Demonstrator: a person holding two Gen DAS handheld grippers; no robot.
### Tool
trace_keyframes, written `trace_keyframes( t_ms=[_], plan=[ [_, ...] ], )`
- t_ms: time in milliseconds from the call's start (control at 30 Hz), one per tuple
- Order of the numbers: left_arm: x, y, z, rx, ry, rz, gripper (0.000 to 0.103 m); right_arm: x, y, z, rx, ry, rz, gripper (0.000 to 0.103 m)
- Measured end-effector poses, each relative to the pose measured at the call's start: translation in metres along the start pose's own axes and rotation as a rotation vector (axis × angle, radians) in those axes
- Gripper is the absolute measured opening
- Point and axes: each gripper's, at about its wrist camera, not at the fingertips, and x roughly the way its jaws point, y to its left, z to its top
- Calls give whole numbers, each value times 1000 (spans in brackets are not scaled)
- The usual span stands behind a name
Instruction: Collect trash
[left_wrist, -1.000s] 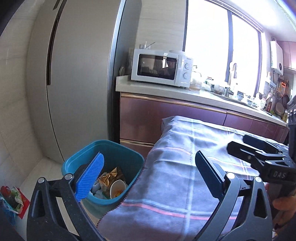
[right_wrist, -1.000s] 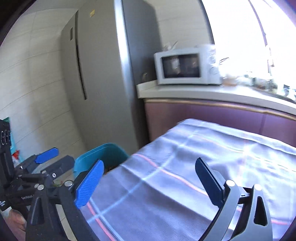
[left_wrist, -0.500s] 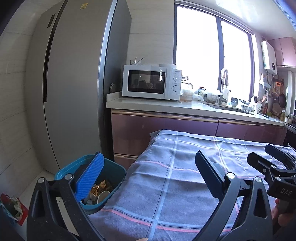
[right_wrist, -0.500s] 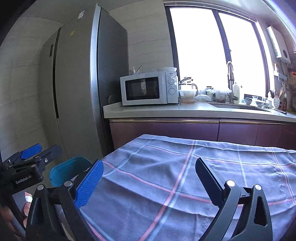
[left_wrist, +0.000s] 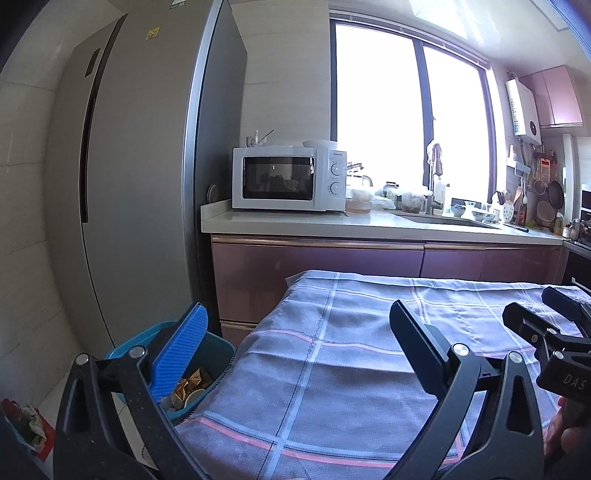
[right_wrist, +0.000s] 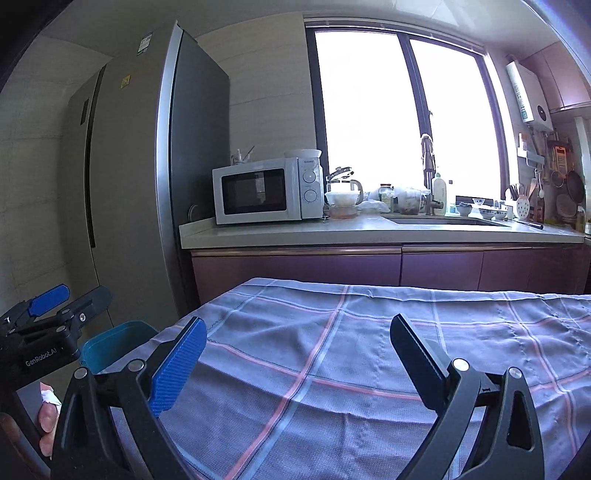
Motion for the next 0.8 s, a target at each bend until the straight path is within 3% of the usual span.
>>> trace_keyframes(
  t_ms=[800],
  plan=[
    [-5,-9,-1,13,-24,-18,97,-14,-8,-1,-2,-33,-47,96]
  ],
)
